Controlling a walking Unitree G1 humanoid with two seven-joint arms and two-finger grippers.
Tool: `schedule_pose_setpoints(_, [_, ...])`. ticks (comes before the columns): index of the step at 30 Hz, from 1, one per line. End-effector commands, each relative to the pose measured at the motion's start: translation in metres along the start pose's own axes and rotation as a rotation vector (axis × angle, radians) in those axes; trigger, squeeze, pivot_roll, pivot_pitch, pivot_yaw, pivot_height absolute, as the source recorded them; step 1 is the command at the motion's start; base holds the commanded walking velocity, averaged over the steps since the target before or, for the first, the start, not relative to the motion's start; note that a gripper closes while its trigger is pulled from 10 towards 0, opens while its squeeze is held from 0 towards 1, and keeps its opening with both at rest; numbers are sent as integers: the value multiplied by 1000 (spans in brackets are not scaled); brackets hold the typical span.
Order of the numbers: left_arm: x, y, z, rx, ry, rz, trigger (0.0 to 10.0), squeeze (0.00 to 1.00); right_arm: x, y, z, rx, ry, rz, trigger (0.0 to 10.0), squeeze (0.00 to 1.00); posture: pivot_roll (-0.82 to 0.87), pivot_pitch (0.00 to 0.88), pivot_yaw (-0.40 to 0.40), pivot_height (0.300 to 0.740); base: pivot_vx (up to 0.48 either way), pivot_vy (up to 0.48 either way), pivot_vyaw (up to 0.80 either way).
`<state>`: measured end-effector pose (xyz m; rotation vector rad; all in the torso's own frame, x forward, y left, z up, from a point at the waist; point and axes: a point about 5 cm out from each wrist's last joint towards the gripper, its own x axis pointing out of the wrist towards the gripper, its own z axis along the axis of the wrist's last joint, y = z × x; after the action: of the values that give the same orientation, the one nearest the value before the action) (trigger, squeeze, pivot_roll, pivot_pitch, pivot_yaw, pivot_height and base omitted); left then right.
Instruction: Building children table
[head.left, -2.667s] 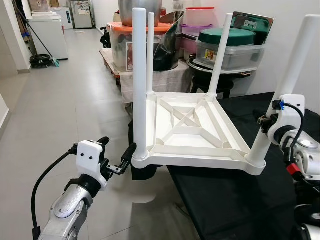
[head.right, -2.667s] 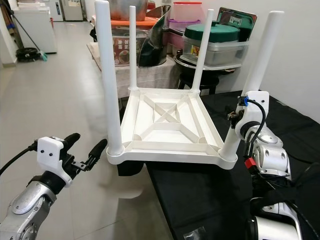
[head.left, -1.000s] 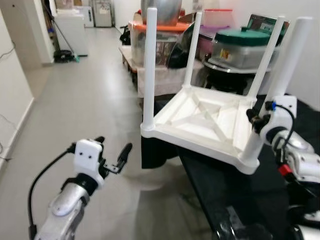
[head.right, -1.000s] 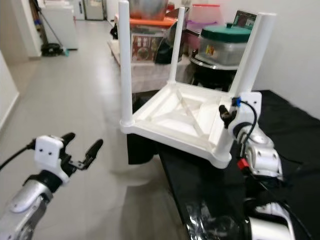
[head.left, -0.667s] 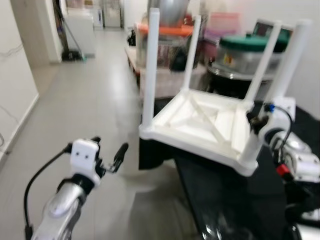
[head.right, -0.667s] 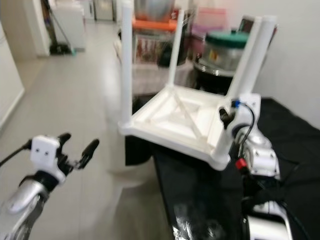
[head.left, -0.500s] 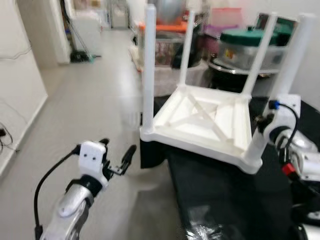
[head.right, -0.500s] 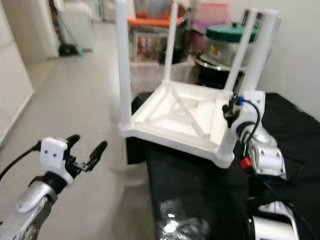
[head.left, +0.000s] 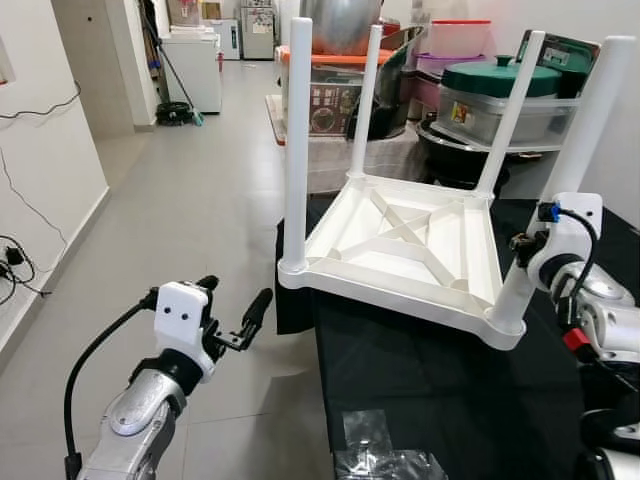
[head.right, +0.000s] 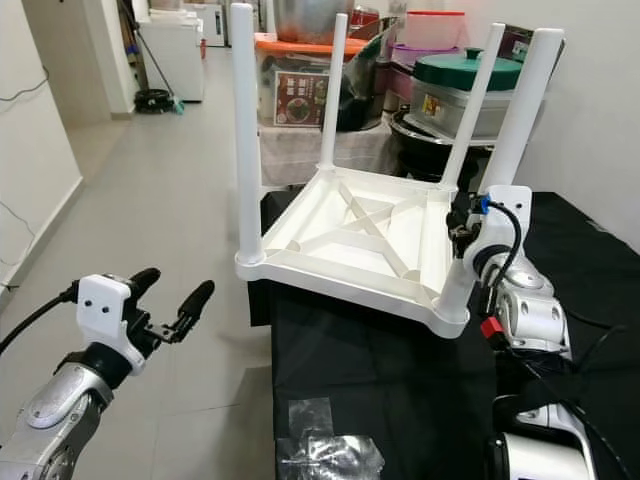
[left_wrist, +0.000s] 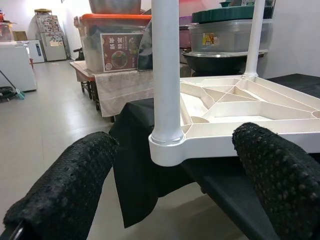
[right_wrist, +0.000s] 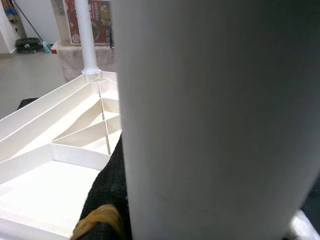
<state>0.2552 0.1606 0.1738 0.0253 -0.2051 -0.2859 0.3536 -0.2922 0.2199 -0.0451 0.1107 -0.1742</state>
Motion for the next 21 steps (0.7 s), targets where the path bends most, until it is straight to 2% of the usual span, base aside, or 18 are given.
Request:
schedule_pose_setpoints(1, [1, -1, 0, 6, 8, -6, 10000, 0, -2, -11, -44, -35, 208, -68, 0, 0, 57, 0, -70, 740, 0, 0, 0])
schedule_pose_setpoints(14, [1, -4, -1, 21, 5, -23, 10000, 0, -1, -8, -44, -34, 206, -61, 0, 0, 58, 0, -72, 740, 0, 0, 0])
schedule_pose_setpoints(21, [1, -4, -1, 26, 7, -26, 10000, 0, -1, -8, -44, -35, 206, -60, 0, 0, 57, 0, -73, 740, 0, -480, 0])
